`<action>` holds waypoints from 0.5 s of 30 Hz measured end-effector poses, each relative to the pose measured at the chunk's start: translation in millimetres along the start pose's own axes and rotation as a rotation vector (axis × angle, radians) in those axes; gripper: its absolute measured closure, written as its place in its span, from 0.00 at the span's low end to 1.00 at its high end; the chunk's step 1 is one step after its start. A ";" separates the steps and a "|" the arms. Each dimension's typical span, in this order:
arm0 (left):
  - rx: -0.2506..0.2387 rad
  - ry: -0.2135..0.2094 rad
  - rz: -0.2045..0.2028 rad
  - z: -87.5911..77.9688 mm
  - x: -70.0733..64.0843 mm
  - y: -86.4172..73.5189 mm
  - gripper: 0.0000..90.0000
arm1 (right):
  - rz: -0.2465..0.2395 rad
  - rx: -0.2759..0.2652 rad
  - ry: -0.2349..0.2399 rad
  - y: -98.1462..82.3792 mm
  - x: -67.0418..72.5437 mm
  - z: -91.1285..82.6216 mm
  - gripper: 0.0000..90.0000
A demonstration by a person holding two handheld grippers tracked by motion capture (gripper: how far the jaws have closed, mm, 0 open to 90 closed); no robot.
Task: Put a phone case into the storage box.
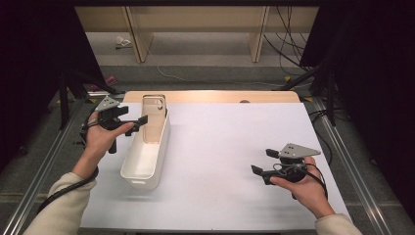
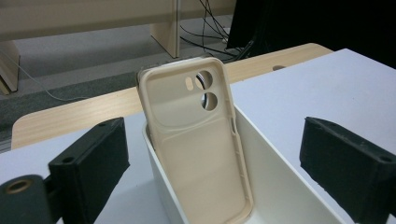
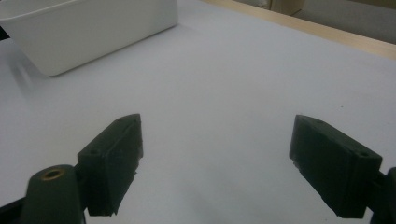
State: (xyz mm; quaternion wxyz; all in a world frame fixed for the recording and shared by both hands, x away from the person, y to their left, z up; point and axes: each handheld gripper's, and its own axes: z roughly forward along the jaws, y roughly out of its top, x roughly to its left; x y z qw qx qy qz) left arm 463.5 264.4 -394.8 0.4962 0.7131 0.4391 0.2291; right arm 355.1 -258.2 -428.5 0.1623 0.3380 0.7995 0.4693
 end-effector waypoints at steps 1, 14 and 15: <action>0.001 -0.004 0.000 -1.1 -1.0 -1.0 0.07 | 0.000 0.000 -0.001 0.0 0.0 0.0 0.20; -0.012 -0.013 0.022 -16.6 -14.2 -7.6 0.00 | 0.001 0.002 -0.005 -0.4 -0.6 0.4 0.19; -0.012 -0.013 0.027 -17.8 -15.5 -7.7 0.00 | 0.001 0.002 -0.005 -0.3 -0.7 0.3 0.19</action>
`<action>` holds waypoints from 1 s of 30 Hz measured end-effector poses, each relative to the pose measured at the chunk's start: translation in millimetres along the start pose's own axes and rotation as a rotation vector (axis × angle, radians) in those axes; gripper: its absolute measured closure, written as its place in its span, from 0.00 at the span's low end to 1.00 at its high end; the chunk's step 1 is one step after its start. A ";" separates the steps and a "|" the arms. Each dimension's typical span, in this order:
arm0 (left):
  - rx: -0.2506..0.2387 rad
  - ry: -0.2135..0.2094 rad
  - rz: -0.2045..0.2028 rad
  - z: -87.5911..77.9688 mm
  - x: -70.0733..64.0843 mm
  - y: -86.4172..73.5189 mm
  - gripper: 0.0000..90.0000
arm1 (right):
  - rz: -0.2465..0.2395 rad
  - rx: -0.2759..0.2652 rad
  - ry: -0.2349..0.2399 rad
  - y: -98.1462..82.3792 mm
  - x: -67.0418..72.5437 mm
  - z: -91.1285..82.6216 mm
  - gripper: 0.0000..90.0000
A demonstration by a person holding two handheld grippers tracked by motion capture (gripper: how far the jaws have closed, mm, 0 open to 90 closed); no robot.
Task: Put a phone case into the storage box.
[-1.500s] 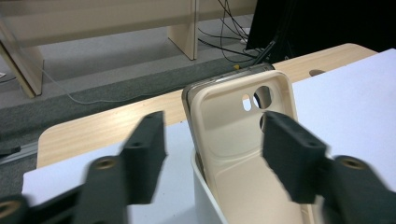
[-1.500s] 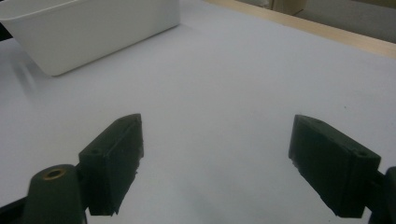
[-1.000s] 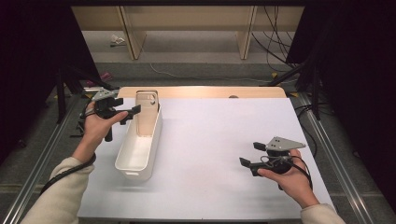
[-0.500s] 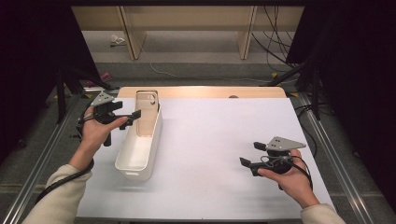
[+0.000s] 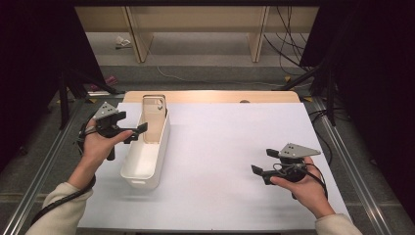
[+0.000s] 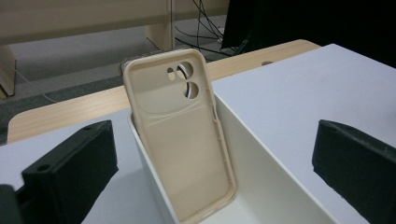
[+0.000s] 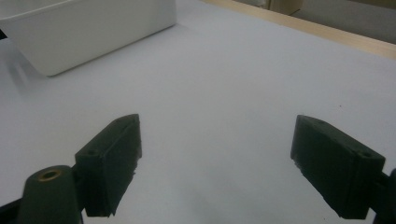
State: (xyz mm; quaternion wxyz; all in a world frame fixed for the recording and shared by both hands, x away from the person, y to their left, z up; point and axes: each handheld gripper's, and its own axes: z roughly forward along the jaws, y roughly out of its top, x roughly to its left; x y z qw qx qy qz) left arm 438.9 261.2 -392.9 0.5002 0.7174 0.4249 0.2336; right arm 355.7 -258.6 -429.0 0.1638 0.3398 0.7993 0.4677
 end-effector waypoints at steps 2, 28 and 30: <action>0.000 -0.003 0.011 -1.9 -2.8 -0.5 0.00 | 0.000 -0.001 0.001 -0.1 -0.1 0.0 0.19; -0.005 -0.074 0.057 -20.2 -41.1 -16.9 0.00 | -0.002 -0.003 -0.001 0.5 -0.3 -1.0 0.19; -0.005 -0.078 0.059 -20.9 -43.2 -17.5 0.00 | -0.003 -0.002 -0.001 0.4 -0.3 -1.1 0.19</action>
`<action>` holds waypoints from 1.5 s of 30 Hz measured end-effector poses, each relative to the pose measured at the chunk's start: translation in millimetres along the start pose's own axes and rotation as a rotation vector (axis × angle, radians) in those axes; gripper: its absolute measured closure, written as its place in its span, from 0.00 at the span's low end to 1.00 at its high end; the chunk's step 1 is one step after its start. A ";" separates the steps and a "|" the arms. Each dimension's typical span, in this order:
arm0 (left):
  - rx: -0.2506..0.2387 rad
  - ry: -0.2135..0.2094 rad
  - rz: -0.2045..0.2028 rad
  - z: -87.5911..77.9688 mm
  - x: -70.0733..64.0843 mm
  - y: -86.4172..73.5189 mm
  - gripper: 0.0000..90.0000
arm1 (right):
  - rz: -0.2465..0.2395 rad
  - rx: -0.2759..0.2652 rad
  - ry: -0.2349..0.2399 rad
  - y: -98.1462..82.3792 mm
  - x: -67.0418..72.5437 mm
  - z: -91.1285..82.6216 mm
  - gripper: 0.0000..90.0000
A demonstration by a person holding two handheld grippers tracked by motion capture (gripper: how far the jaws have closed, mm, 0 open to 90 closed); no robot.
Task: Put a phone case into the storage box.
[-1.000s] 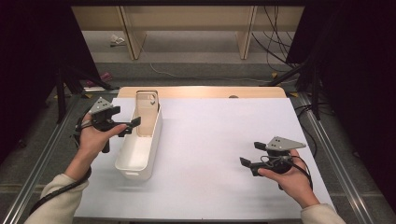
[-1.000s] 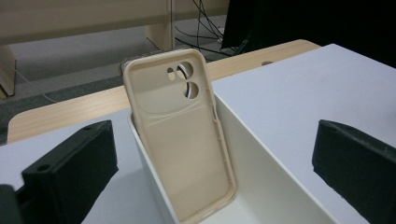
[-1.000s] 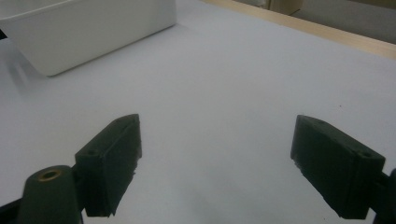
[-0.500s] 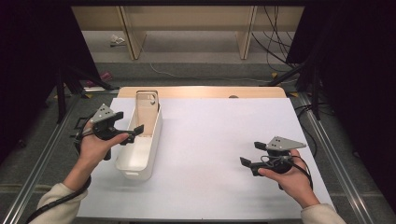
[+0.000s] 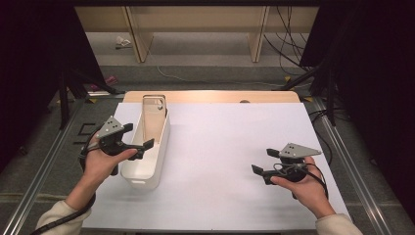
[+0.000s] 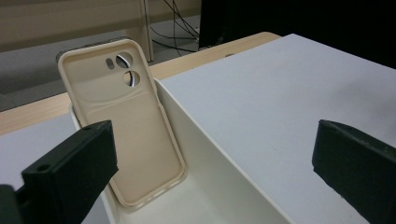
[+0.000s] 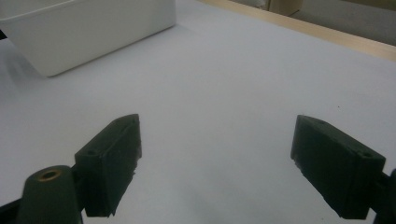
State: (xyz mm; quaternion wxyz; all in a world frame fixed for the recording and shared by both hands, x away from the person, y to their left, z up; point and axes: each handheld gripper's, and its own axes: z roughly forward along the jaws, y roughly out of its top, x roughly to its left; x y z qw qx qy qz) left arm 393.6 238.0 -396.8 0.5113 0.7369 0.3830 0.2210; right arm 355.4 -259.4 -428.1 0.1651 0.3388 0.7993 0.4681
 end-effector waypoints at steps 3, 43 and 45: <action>0.001 -0.003 0.010 -1.2 -2.6 -0.5 0.00 | -0.001 0.000 0.000 0.1 0.0 0.0 0.19; -0.011 -0.059 0.087 -17.8 -35.4 -22.0 0.00 | -0.004 0.004 0.000 -1.6 1.1 -2.7 0.19; -0.014 -0.059 0.092 -18.1 -36.0 -22.8 0.00 | -0.004 0.001 0.000 -2.1 1.1 -3.7 0.19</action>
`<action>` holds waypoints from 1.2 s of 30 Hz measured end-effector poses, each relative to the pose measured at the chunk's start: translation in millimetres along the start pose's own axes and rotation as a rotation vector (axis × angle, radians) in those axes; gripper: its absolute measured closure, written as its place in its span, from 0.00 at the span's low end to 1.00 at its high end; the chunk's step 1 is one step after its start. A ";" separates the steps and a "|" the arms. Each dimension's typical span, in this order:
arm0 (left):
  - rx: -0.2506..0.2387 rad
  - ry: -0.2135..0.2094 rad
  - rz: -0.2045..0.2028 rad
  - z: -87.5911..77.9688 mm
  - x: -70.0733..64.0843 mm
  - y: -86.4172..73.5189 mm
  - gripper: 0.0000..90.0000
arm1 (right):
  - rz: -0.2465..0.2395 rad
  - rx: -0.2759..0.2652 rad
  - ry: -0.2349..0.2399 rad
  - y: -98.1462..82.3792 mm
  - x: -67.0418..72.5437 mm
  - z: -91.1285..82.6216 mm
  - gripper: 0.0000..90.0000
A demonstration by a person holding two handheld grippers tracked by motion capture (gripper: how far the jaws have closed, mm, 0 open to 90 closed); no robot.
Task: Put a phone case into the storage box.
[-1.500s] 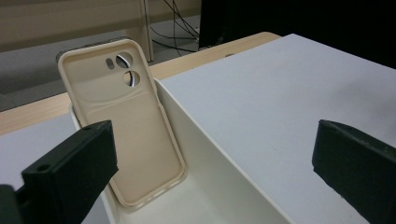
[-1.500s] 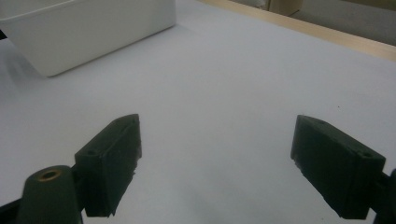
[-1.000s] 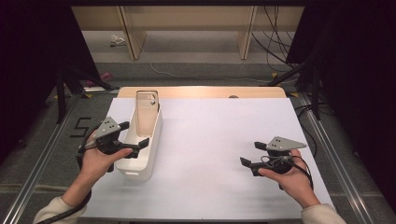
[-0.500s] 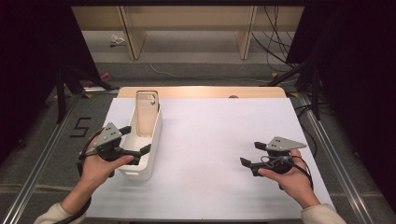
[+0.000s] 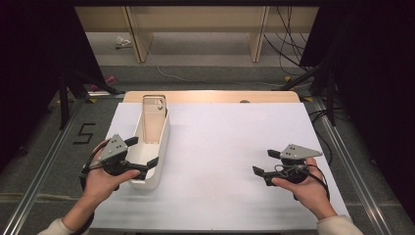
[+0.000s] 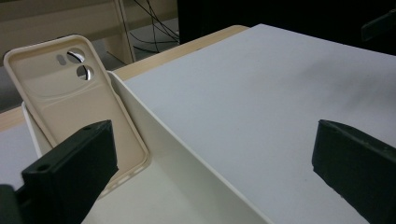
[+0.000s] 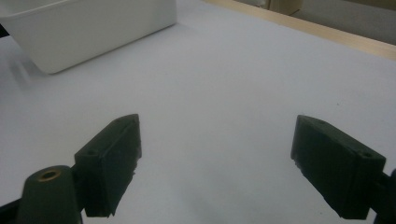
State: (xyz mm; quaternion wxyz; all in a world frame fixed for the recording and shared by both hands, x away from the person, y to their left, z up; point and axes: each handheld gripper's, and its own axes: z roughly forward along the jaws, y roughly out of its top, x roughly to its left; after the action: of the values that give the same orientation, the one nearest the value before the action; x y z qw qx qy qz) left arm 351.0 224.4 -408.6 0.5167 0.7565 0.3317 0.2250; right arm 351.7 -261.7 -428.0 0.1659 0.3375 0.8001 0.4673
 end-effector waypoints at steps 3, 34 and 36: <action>-0.001 -0.003 0.000 0.0 -0.6 -1.8 0.00 | -0.002 0.004 0.000 -0.8 0.4 -1.3 0.19; 0.001 -0.002 0.011 -1.7 -8.2 -12.9 0.00 | -0.001 0.005 0.009 -6.6 5.6 -9.1 0.19; 0.001 -0.004 0.014 -1.4 -8.5 -12.8 0.00 | -0.004 0.005 0.008 -6.5 6.0 -9.0 0.19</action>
State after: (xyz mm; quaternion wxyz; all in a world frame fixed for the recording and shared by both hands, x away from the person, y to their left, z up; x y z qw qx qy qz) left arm 340.9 222.2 -420.0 0.5156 0.7593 0.3257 0.2269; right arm 339.7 -265.4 -428.7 0.1626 0.3344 0.8026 0.4664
